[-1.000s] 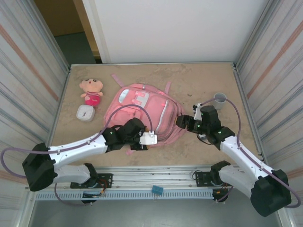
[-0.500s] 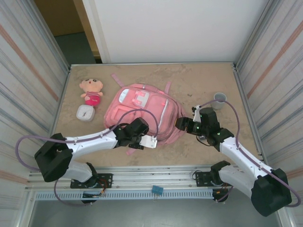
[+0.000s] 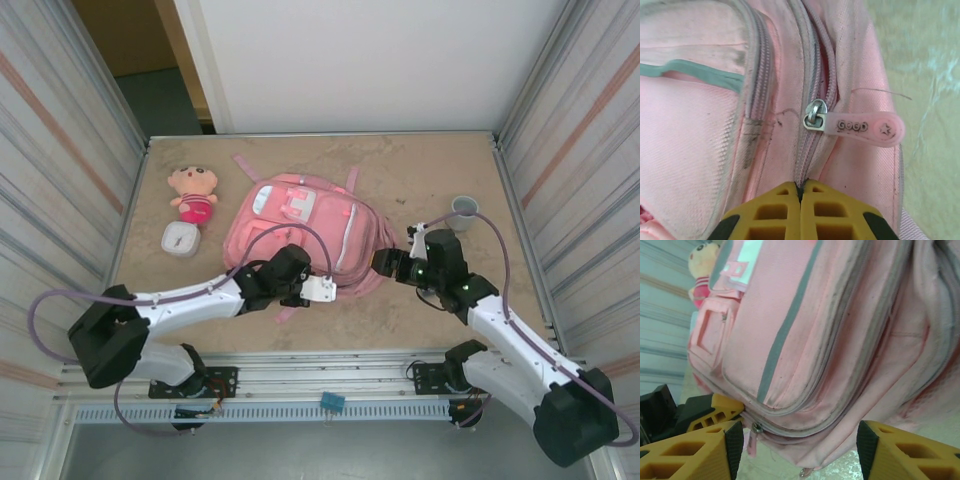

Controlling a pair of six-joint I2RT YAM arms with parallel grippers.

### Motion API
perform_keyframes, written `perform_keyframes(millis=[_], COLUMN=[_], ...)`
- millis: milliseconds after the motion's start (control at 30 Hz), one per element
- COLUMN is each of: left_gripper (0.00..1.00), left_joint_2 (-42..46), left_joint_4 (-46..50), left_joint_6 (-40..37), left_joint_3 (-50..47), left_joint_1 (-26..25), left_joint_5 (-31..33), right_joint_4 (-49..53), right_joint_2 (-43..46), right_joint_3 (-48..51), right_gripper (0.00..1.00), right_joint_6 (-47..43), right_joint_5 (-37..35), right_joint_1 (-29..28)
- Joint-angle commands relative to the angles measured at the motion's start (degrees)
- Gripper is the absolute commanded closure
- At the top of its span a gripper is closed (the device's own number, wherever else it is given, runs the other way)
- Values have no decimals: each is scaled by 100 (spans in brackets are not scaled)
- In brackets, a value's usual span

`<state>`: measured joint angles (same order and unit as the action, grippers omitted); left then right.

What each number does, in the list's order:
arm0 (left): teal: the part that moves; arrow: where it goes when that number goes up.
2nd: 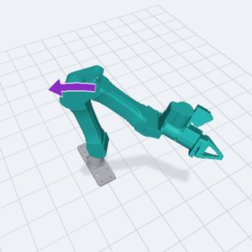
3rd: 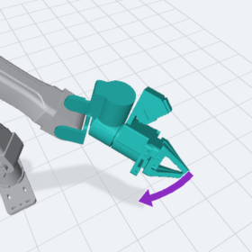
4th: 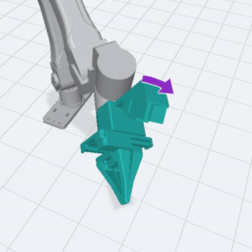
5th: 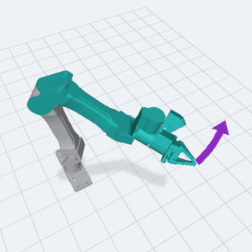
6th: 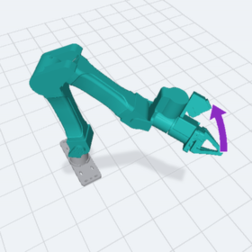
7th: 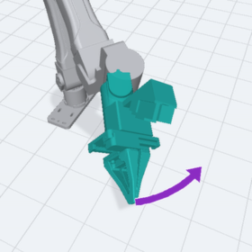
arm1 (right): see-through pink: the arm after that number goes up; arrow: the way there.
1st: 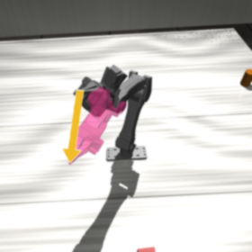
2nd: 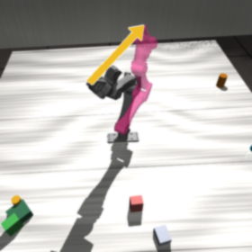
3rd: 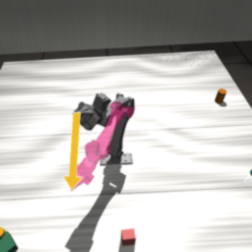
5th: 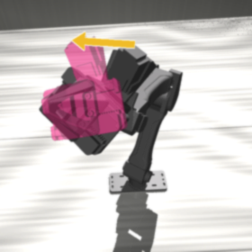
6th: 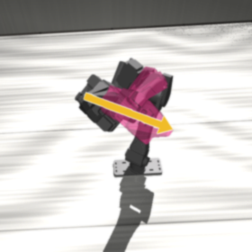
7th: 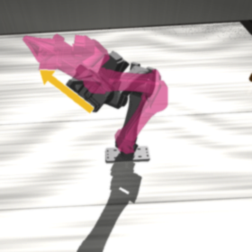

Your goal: Pack books, pencil case, and school supplies into a backpack

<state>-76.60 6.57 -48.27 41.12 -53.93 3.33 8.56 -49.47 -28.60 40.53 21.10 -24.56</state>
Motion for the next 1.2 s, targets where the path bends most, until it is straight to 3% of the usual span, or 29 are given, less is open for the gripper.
perform_keyframes(millis=[0,233,467,667,800,933,1167], left_gripper=[100,100,100,100,100,100,100], left_joint_2=[469,526,498,584,734,883,1007], left_joint_4=[-868,-1246,-1360,-1369,-1392,-1339,-1290], left_joint_6=[944,1589,1753,1802,1813,1788,1795], left_joint_3=[-158,-261,-245,-280,-363,-456,-623], left_joint_1=[12,137,217,233,232,243,335], left_joint_5=[-927,-1452,-1711,-1818,-1865,-1853,-1835], right_joint_4=[303,435,-253,-828,-650,-368,411], right_joint_2=[442,1122,323,-1069,-1673,-1879,-1463], right_joint_3=[10,166,253,-225,-658,-895,-1093], right_gripper=[38,41,43,46,49,57,71], right_joint_6=[159,910,1632,1507,1360,1284,1084], right_joint_5=[98,-640,-1419,-1387,-1711,-2034,-2198], right_joint_1=[-252,-1782,-2887,-2916,-2872,-2745,-2506])
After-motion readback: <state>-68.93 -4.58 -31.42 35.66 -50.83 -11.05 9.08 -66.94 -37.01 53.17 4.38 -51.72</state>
